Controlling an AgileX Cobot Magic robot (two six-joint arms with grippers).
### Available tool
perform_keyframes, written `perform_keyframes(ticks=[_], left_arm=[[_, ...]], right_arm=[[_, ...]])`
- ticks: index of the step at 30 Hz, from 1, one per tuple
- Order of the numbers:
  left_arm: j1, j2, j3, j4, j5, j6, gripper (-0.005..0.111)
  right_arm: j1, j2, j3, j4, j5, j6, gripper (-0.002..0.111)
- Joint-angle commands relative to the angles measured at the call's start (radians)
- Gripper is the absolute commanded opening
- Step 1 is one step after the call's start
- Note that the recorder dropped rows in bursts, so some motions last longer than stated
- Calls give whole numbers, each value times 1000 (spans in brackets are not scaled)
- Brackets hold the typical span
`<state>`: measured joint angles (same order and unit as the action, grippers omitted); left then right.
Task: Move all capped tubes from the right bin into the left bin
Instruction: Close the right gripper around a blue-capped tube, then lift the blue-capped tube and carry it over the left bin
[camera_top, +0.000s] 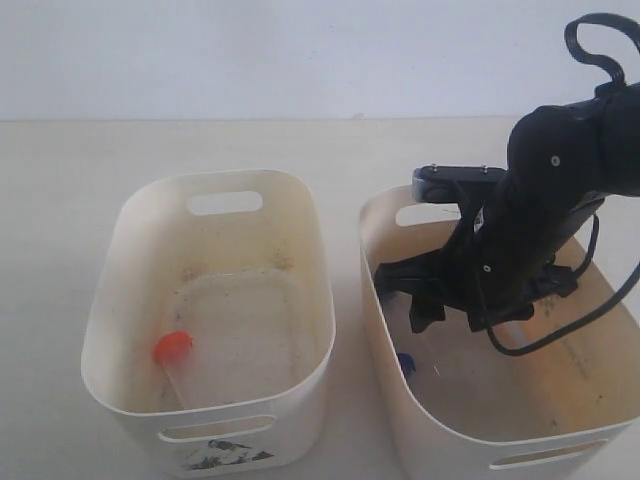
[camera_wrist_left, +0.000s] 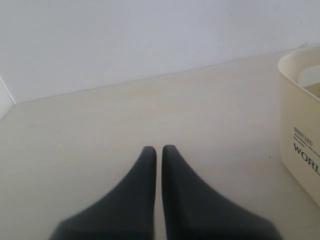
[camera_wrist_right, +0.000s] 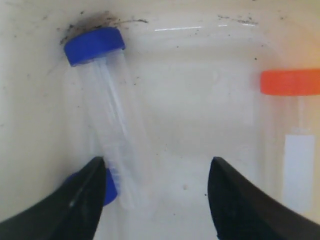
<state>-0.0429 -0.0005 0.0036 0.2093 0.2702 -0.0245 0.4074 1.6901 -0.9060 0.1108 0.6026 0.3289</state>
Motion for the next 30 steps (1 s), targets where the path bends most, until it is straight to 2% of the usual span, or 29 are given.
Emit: perform_keyframes(ticks=[1,6,16,18,22,23,27,30], left_arm=[[-1,0,-4,-4,-9,-13,4],[-1,0,-4,-4,-9,-13,4],[-1,0,-4,-4,-9,-13,4],[-1,0,-4,-4,-9,-13,4],[-1,0,-4,-4,-9,-13,4],[-1,0,-4,-4,-9,-13,4],[-1,0,-4,-4,-9,-13,4],[-1,0,-4,-4,-9,-13,4]], right_arm=[[3,-2,-2,-12,11,-3,57],[3,18,-2,30,21,-7,57],[11,207,-2,68,-14,-22,56],[11,227,-2,68,-14,-19,47],[11,226,-2,68,-8,-2,6],[11,222,-2,68,-6,-2,0],[11,162,-3,57,26,-17,0],[11,18,-3,57,53,-21,0]])
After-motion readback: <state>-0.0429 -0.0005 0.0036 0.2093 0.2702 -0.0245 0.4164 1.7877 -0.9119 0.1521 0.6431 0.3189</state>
